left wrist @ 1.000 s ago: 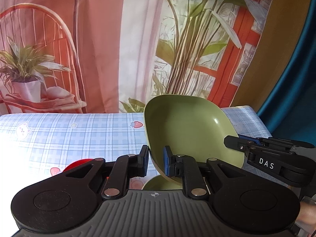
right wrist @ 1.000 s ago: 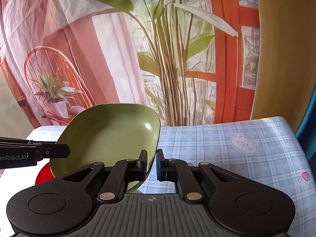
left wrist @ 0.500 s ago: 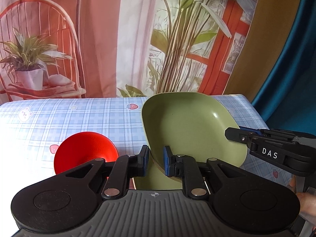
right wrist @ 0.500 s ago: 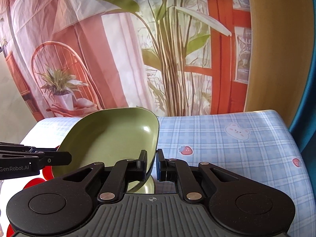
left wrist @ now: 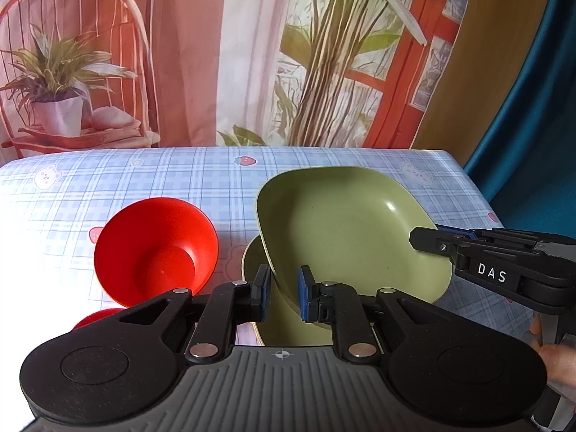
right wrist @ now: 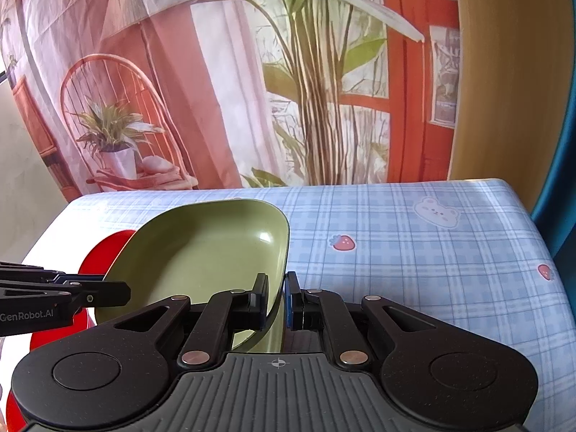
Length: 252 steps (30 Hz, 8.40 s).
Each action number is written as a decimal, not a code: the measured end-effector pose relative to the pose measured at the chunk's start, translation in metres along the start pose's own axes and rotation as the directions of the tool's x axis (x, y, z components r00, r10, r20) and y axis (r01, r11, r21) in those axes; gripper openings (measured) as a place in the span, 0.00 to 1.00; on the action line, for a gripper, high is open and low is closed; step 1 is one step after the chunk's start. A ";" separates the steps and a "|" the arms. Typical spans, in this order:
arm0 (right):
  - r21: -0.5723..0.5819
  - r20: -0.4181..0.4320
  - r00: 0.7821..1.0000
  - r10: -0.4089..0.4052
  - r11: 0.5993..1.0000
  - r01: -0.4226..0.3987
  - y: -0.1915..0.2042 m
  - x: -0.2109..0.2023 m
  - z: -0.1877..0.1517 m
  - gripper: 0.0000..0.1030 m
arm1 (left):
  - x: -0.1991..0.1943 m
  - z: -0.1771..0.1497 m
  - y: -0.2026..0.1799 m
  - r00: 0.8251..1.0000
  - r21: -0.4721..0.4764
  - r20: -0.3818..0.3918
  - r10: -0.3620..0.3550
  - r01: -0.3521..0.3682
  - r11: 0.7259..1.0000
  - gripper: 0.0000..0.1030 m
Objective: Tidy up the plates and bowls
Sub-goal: 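Lower the green plate with both grippers onto the orange plate, then open both grippers and pull them back from the plate stack, then move both grippers toward the rim of the nearest red bowl, then close both grippers on the rim of the red bowl, then lift the red bowl with both grippers and carry it over another red bowl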
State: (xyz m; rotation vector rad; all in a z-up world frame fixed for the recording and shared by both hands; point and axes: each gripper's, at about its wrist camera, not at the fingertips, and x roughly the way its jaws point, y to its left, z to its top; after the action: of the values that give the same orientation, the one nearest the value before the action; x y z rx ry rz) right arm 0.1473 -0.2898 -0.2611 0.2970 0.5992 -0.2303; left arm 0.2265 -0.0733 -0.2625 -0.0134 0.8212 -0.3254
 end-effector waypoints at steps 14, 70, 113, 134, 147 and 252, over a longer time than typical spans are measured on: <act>-0.017 -0.065 0.998 -0.010 1.000 0.009 0.007 0.015 -0.029 0.09 | 0.013 -0.018 0.003 0.999 0.021 -0.040 0.031 -0.030 0.999 0.17; -0.055 0.018 0.995 -0.099 0.993 0.100 0.029 -0.008 -0.030 0.45 | -0.024 -0.016 -0.007 0.996 0.088 0.092 0.009 -0.018 0.996 0.33; -0.098 0.039 0.998 0.039 0.995 -0.035 0.122 -0.035 -0.064 0.47 | -0.117 -0.074 0.095 0.984 0.010 0.156 0.090 -0.093 0.996 0.38; -0.128 0.000 0.988 0.156 0.980 -0.154 0.180 -0.041 -0.117 0.47 | -0.120 -0.135 0.103 0.995 -0.075 0.088 0.054 -0.047 0.996 0.38; -0.154 -0.018 0.985 0.173 0.973 -0.174 0.189 -0.044 -0.130 0.47 | -0.123 -0.146 0.099 0.990 -0.118 0.118 0.082 -0.068 0.991 0.38; -0.183 0.002 0.981 0.195 0.964 -0.192 0.192 0.018 -0.061 0.21 | -0.081 -0.081 0.118 0.985 -0.146 0.146 0.089 -0.067 0.987 0.33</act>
State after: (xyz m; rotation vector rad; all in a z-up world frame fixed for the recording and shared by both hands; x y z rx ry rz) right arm 0.1870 -0.0928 -0.2795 0.1746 0.5632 0.0105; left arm 0.1502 0.0716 -0.2763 -0.1362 0.6899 -0.1894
